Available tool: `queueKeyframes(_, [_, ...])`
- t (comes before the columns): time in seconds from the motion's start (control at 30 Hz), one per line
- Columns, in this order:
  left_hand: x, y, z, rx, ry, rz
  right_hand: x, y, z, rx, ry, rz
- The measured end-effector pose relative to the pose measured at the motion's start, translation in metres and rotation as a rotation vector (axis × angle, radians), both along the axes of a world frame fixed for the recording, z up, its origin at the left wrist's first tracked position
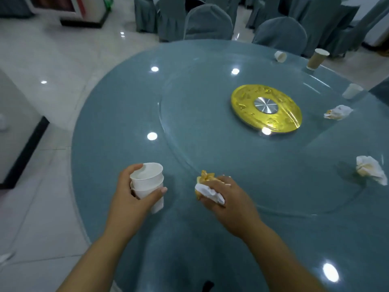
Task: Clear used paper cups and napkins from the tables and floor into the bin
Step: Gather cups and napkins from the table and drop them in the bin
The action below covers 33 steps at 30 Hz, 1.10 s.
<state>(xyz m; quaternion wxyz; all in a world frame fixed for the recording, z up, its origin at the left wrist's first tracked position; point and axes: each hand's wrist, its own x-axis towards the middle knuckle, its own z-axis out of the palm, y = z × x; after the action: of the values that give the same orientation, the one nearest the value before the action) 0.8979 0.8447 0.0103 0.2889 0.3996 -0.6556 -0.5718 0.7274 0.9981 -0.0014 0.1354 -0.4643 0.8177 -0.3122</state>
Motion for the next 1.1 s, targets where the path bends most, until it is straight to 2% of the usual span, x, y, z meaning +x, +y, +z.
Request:
queueKeyframes(0.13, [0.101, -0.054, 0.001, 0.001, -0.039, 0.056, 0.092, -0.062, 0.002, -0.007, 0.058, 0.126])
queueKeyframes(0.3, [0.229, -0.108, 0.002, 0.016, -0.058, 0.255, 0.194, -0.147, 0.001, 0.07, 0.063, 0.389])
queueKeyframes(0.47, [0.337, -0.143, -0.002, 0.023, -0.052, 0.436, 0.285, -0.235, 0.007, 0.05, 0.087, 0.612])
queueKeyframes(0.67, [0.45, -0.184, -0.015, 0.082, -0.062, 0.686, 0.382, -0.341, -0.009, 0.126, 0.208, 0.854])
queueKeyframes(0.93, [0.571, -0.31, -0.033, 0.145, -0.119, 0.913, 0.5, -0.51, -0.035, 0.156, 0.207, 1.07])
queueKeyframes(1.1, [0.641, -0.387, -0.026, 0.151, -0.131, 0.967, 0.574, -0.616, -0.032, 0.179, 0.214, 1.107])
